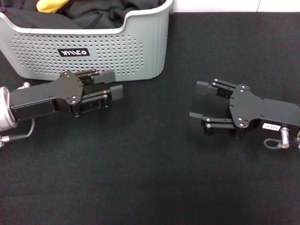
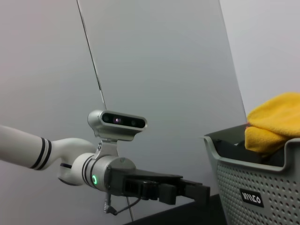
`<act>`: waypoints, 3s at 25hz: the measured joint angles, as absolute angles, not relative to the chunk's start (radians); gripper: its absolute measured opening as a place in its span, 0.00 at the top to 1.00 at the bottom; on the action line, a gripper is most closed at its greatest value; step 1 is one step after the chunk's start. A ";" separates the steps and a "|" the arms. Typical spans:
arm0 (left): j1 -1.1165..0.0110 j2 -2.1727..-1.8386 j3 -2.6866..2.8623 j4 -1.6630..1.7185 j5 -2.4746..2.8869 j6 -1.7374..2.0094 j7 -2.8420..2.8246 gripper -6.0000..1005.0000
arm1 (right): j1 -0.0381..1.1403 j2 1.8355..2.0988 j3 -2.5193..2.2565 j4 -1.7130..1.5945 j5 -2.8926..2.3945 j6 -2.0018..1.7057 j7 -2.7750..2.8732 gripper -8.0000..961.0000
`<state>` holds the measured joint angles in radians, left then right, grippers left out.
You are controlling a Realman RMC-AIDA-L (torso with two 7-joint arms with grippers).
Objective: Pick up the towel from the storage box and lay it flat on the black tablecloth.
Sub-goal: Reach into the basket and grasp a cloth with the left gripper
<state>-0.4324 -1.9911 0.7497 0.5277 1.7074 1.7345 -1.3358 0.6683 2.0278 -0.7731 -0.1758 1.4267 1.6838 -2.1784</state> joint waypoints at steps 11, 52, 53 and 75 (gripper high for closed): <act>-0.442 -1.999 0.750 0.528 1.709 1.690 -1.311 0.40 | 0.674 2.028 -0.771 -0.156 1.454 1.678 -2.194 0.08; -0.629 -2.090 1.028 1.509 2.639 1.069 -2.215 0.54 | 0.494 2.029 -0.764 -0.083 1.625 1.674 -2.322 0.08; -0.622 -2.091 1.040 1.513 2.653 1.068 -2.236 0.54 | 0.493 2.029 -0.764 -0.084 1.625 1.669 -2.322 0.08; -0.559 -2.089 1.100 1.502 2.739 1.066 -2.335 0.60 | 0.485 2.029 -0.773 -0.063 1.620 1.645 -2.348 0.08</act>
<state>-0.5587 -2.0891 1.1001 1.5017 2.7388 1.0656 -2.3353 0.4849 2.0295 -0.7730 -0.0635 1.6202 1.6452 -2.3480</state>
